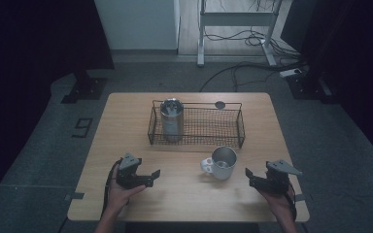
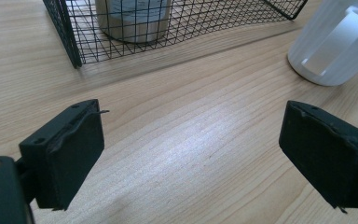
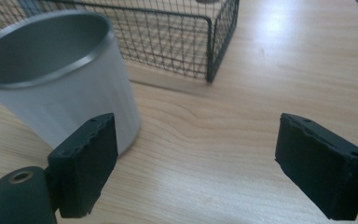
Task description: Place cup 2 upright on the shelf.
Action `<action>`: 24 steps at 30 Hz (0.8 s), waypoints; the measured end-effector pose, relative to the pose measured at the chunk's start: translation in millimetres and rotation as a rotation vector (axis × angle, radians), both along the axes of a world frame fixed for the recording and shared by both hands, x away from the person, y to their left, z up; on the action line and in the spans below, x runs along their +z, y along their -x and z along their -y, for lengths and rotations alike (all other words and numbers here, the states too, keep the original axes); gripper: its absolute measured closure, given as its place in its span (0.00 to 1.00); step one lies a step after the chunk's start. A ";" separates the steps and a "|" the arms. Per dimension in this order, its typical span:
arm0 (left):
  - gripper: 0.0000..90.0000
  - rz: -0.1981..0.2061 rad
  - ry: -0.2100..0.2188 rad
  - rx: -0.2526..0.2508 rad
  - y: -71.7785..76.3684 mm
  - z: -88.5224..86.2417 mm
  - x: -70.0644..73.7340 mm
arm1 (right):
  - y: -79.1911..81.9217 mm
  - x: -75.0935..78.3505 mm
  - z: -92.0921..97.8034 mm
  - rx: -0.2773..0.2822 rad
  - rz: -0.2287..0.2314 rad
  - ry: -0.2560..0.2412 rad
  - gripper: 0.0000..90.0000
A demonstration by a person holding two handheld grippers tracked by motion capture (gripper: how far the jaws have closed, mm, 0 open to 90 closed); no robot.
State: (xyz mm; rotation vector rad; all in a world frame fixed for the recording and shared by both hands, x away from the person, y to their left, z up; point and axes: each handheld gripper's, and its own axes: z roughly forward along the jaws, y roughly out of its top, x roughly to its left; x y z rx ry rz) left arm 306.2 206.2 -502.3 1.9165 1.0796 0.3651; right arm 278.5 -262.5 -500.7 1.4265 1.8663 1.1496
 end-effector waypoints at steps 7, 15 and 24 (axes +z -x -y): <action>0.08 -0.005 0.001 0.000 0.7 -0.4 -0.1 | 5.4 9.7 -10.9 0.041 0.021 -0.014 0.14; 0.08 -0.016 -0.007 -0.004 0.5 1.9 -2.2 | 7.4 17.8 -26.3 0.088 0.035 -0.021 0.14; 0.08 -0.018 -0.006 -0.013 1.1 3.6 -3.4 | 6.4 19.5 -40.7 0.125 0.031 -0.031 0.11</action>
